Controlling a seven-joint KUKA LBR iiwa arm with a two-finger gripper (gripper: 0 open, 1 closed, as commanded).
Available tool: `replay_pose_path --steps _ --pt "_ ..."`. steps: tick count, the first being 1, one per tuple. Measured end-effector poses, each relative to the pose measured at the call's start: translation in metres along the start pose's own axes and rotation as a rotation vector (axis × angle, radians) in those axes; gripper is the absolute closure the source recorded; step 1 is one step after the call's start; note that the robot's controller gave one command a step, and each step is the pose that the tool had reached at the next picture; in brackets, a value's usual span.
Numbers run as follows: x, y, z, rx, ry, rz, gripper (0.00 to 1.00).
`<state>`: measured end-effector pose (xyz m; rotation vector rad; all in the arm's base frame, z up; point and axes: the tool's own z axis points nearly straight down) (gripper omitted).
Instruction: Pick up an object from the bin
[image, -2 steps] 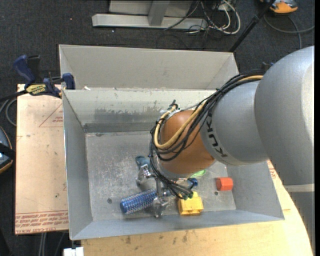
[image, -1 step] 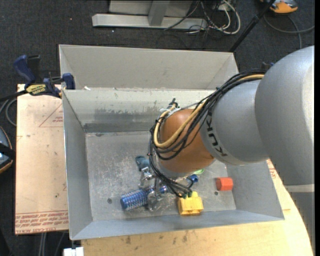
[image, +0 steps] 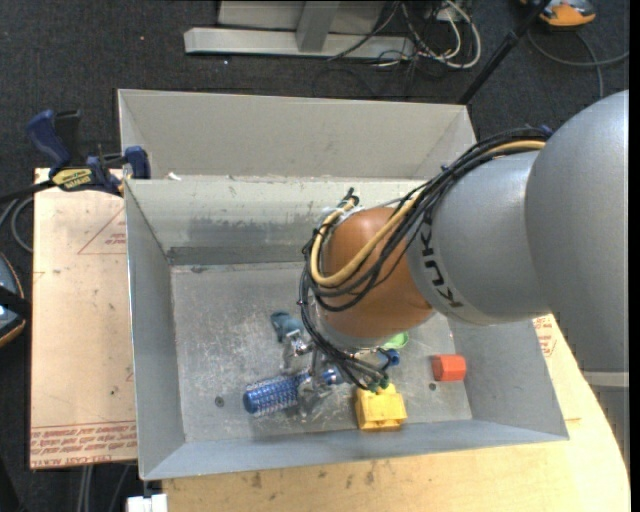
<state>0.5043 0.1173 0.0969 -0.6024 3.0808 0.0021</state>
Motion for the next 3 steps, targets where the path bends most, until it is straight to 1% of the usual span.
replay_pose_path --steps 1,2,3 --pt "0.0 0.0 -0.01 0.0 0.001 0.002 1.0" --pt "-0.001 0.001 -0.033 0.0 0.0 0.004 1.0" --pt "-0.003 0.001 -0.105 0.001 -0.005 0.005 1.0"
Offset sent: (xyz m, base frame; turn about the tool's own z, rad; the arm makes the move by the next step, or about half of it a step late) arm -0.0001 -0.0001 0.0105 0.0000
